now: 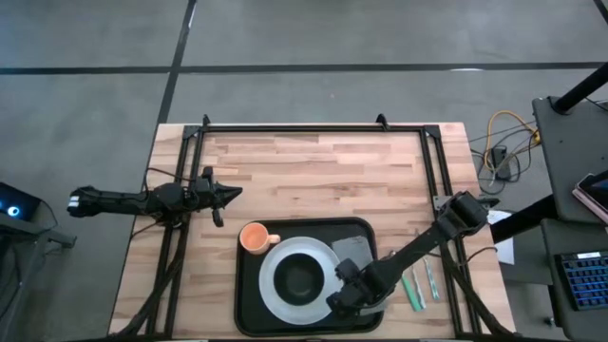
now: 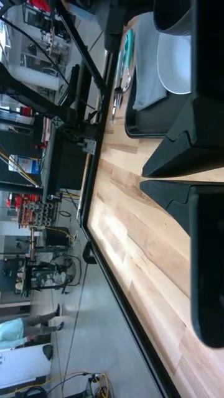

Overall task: Set up tray
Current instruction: Put the gray napkin on the black tray to the right of the white plate, then adjust the white plate on the black tray, then adjust the gray napkin on the black tray

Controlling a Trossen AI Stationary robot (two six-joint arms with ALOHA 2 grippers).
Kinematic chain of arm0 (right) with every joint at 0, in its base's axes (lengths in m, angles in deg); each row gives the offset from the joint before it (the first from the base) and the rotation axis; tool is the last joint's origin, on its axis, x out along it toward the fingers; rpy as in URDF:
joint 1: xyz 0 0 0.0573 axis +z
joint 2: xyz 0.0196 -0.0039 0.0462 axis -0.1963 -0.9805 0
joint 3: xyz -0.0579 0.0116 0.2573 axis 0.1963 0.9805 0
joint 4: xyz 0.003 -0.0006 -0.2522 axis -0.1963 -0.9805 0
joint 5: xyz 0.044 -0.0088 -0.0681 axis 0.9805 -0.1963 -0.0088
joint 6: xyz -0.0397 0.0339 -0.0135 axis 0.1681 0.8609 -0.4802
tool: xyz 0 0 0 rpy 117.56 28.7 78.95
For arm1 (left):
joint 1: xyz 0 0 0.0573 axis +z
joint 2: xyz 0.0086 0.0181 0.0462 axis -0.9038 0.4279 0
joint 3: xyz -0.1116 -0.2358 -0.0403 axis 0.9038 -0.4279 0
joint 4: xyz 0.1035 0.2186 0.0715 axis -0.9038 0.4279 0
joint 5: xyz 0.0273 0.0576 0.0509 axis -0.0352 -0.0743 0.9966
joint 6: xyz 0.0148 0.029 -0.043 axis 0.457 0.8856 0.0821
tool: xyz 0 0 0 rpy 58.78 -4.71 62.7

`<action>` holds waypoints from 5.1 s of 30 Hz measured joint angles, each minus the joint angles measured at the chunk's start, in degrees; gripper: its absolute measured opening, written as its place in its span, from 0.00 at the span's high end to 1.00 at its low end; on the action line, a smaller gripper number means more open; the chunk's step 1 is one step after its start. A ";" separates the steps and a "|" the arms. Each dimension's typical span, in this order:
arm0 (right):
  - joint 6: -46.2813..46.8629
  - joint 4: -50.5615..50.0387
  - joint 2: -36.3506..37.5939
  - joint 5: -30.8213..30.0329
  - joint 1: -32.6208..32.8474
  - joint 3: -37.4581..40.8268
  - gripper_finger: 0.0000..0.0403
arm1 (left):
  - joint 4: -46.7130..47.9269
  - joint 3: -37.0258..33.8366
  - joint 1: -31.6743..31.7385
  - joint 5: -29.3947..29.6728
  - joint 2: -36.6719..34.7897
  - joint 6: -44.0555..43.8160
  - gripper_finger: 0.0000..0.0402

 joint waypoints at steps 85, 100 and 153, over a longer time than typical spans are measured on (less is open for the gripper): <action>10.77 13.41 3.23 -17.25 0.61 9.96 0.88 | 0.00 0.00 -0.01 0.00 0.00 -0.02 1.00; 5.88 17.90 3.23 -17.62 -0.54 9.28 0.98 | 0.00 0.00 0.00 -0.01 0.01 -0.02 1.00; -2.57 16.91 26.91 -8.43 7.63 27.64 0.50 | 0.00 0.04 0.01 -0.01 0.00 -0.02 1.00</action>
